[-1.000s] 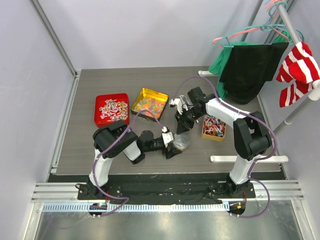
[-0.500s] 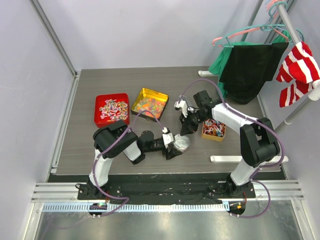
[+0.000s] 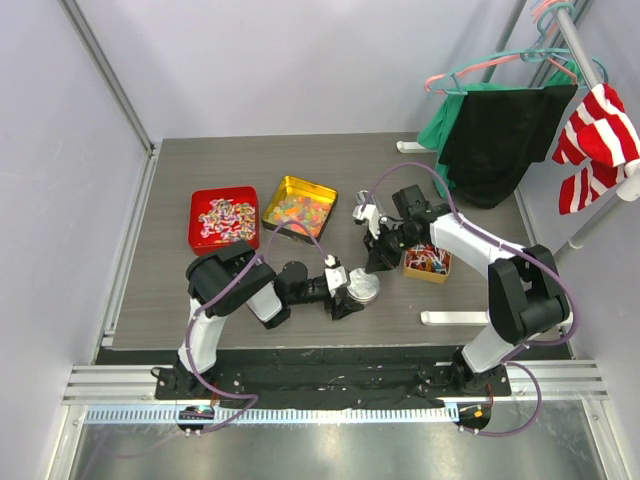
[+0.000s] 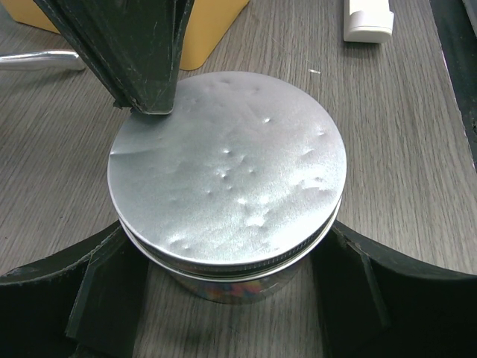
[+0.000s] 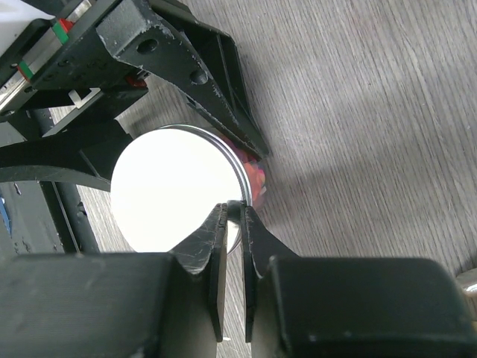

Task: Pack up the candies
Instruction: Screw the bottle lid onto the packing bottle, then reset both arms

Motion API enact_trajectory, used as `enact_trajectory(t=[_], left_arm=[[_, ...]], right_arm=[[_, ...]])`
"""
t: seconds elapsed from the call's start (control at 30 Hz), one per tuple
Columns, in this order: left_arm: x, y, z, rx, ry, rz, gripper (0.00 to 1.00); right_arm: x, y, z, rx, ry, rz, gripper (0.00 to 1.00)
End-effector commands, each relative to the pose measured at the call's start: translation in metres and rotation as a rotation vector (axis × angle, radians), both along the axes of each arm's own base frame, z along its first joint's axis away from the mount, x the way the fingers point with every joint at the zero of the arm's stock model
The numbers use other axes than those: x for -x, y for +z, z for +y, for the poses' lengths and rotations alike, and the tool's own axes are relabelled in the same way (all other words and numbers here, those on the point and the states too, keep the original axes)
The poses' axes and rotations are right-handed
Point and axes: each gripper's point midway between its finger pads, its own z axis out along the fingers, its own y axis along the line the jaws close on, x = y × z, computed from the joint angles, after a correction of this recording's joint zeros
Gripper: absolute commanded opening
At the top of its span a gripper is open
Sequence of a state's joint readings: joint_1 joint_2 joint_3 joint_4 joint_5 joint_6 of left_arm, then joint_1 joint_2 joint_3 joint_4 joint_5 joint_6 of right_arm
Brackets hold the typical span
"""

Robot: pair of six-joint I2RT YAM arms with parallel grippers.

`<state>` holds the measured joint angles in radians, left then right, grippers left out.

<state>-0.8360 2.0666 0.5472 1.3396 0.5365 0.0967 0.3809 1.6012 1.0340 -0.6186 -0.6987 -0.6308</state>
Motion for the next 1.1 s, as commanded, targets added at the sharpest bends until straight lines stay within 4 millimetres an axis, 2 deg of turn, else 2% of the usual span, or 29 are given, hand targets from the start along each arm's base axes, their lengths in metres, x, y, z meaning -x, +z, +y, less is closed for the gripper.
enact_trajectory(t=[0.0, 0.07, 0.13, 0.2, 0.27, 0.3, 0.37, 0.43, 0.53, 0.67, 0.73, 0.77, 0.8, 0.87, 0.9, 0.97, 1.0, 1.07], left_arm=[[-0.036, 0.044, 0.000, 0.146, 0.124, -0.144, 0.00], [-0.036, 0.044, 0.001, 0.144, 0.120, -0.149, 0.00], [-0.036, 0.043, 0.004, 0.133, 0.123, -0.166, 0.00], [-0.035, 0.041, 0.013, 0.111, 0.153, -0.180, 0.00], [-0.033, 0.050, 0.020, 0.114, 0.171, -0.201, 0.00], [-0.032, 0.051, 0.023, 0.111, 0.176, -0.209, 0.00], [-0.029, 0.047, 0.031, 0.087, 0.190, -0.226, 0.01], [-0.030, 0.042, 0.037, 0.068, 0.217, -0.218, 0.02], [-0.029, 0.043, 0.040, 0.073, 0.230, -0.196, 0.08], [-0.031, 0.026, 0.046, 0.011, 0.261, -0.145, 0.08], [-0.031, 0.023, 0.047, -0.003, 0.268, -0.134, 0.16], [-0.030, 0.023, 0.047, -0.005, 0.264, -0.131, 0.20], [-0.030, 0.026, 0.048, 0.002, 0.264, -0.134, 0.34], [-0.027, 0.029, 0.047, 0.011, 0.257, -0.125, 0.53], [-0.024, 0.031, 0.049, 0.009, 0.249, -0.127, 0.70], [-0.019, 0.035, 0.050, 0.011, 0.233, -0.132, 0.85], [-0.015, 0.031, 0.053, -0.005, 0.222, -0.127, 1.00], [-0.010, 0.041, 0.055, 0.004, 0.206, -0.147, 1.00]], right_arm=[[0.065, -0.040, -0.037, 0.202, 0.008, 0.263, 0.14], [0.059, -0.040, -0.037, 0.204, 0.002, 0.242, 0.15], [0.052, -0.036, -0.037, 0.205, -0.008, 0.207, 0.21], [0.042, -0.031, -0.036, 0.199, -0.028, 0.168, 0.24], [0.033, -0.022, -0.038, 0.197, -0.052, 0.119, 0.31], [0.027, -0.019, -0.040, 0.196, -0.068, 0.102, 0.39], [0.018, -0.010, -0.044, 0.203, -0.092, 0.053, 0.43], [0.006, 0.003, -0.049, 0.203, -0.122, 0.002, 0.54], [-0.014, 0.021, -0.057, 0.205, -0.172, -0.066, 0.64], [-0.031, 0.055, -0.061, 0.171, -0.209, -0.178, 0.76], [-0.037, 0.067, -0.063, 0.165, -0.224, -0.229, 0.80], [-0.039, 0.078, -0.064, 0.154, -0.233, -0.268, 0.87], [-0.040, 0.082, -0.066, 0.157, -0.243, -0.290, 0.90], [-0.042, 0.092, -0.067, 0.147, -0.257, -0.325, 0.98], [-0.041, 0.101, -0.068, 0.140, -0.264, -0.349, 0.99], [-0.043, 0.110, -0.071, 0.141, -0.281, -0.381, 1.00], [-0.042, 0.116, -0.072, 0.135, -0.287, -0.398, 0.99], [-0.042, 0.125, -0.072, 0.123, -0.300, -0.423, 0.99]])
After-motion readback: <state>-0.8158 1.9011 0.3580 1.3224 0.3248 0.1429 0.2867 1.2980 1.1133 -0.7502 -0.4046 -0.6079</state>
